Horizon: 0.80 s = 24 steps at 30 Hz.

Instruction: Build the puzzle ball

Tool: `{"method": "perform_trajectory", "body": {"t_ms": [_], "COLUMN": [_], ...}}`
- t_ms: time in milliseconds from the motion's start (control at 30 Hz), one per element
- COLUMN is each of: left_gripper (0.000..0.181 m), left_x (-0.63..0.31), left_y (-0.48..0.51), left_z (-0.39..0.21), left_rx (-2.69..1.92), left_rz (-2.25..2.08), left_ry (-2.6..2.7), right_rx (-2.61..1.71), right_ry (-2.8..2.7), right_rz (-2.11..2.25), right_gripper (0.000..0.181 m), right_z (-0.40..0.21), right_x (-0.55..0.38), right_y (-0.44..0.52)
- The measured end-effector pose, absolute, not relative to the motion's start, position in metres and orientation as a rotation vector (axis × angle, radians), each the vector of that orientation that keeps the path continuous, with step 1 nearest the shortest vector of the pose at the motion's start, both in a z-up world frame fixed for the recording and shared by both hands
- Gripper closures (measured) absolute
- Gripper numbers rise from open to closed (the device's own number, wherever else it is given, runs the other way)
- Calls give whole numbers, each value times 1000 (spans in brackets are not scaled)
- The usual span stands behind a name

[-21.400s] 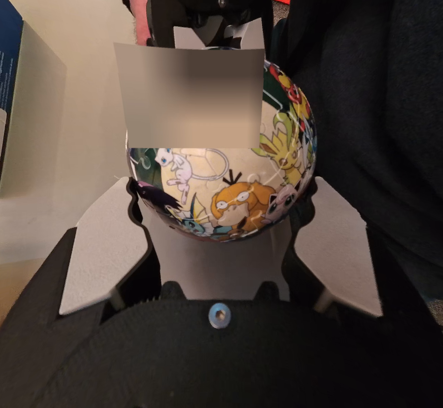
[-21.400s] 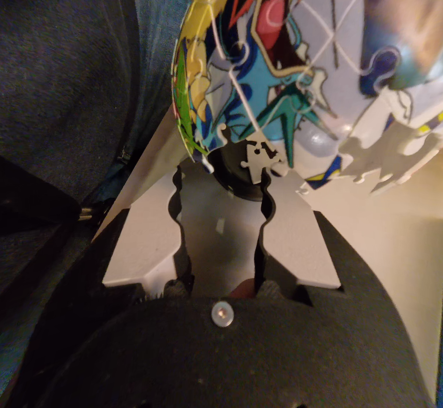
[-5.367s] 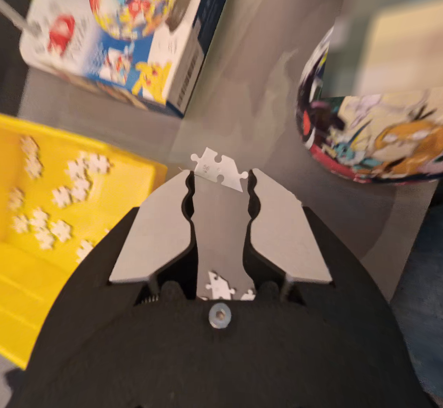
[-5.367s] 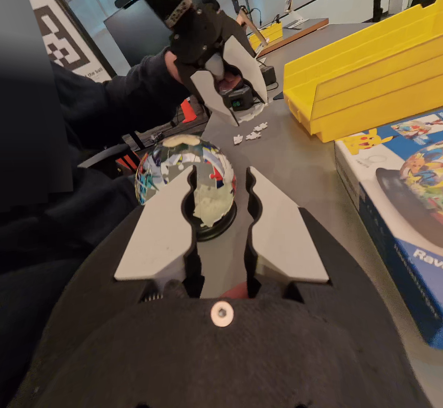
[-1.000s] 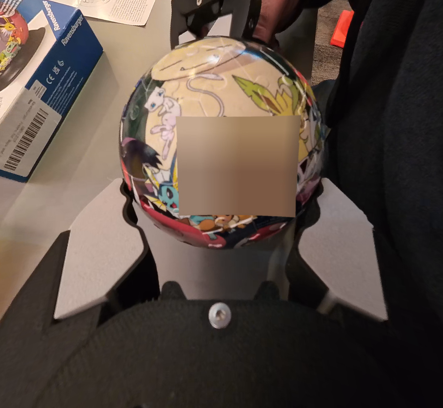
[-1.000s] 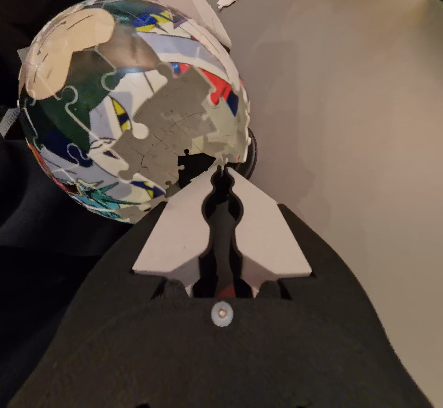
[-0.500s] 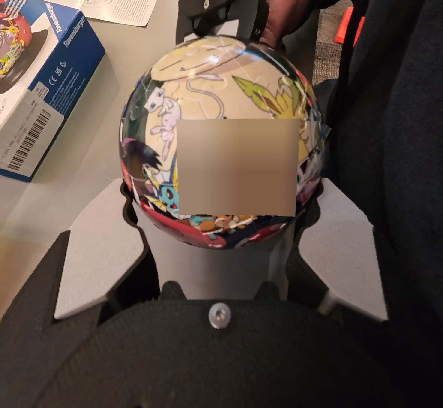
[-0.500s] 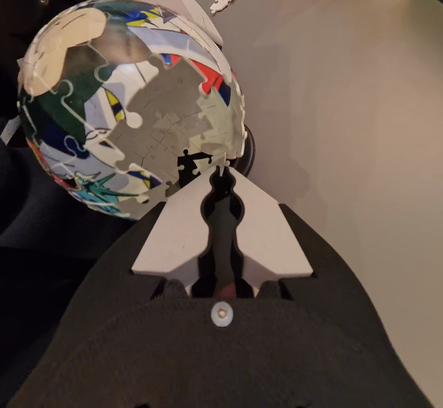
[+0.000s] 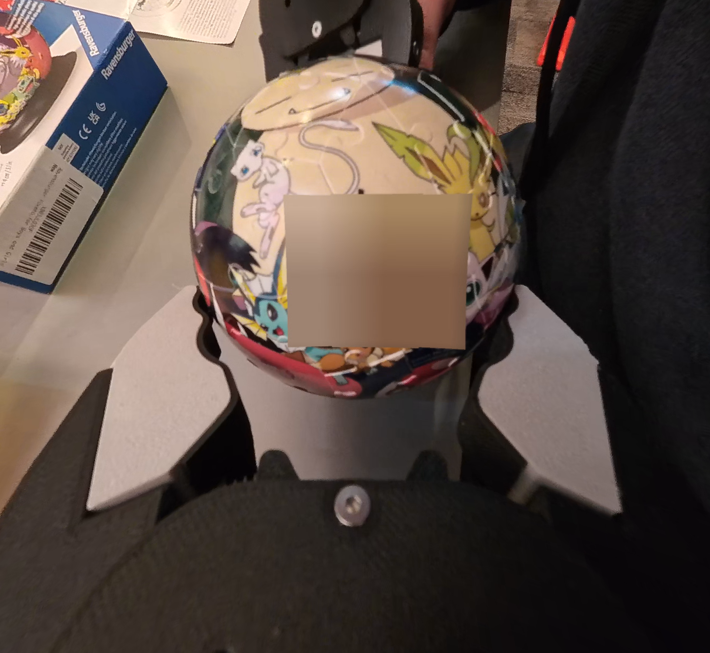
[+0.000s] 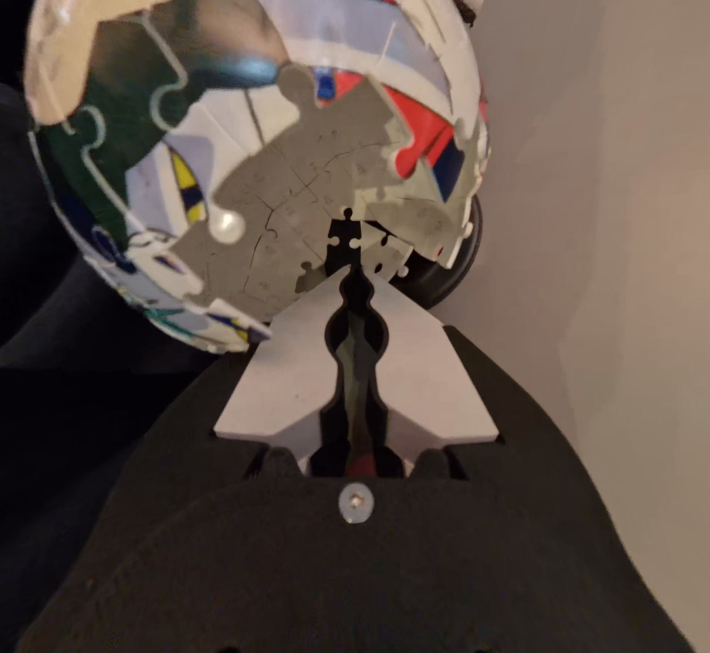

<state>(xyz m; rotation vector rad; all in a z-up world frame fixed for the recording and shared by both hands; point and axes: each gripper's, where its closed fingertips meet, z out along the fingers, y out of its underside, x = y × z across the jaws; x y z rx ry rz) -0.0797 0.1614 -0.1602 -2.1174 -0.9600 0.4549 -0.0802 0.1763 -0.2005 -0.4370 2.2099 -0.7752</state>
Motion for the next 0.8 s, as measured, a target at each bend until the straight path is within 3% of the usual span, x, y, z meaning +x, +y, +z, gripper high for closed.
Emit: {"method": "perform_trajectory", "body": {"t_ms": [800], "left_gripper": [44], "left_x": [-78], "left_y": [163], "left_z": [-162], "left_rx": [-2135], "left_rz": [461], "left_ry": [-948], "right_rx": [-452], "right_ry": [2362], "right_rz": [-934], "right_gripper": [181], "right_z": [-203], "right_x": [-95], "right_y": [161]}}
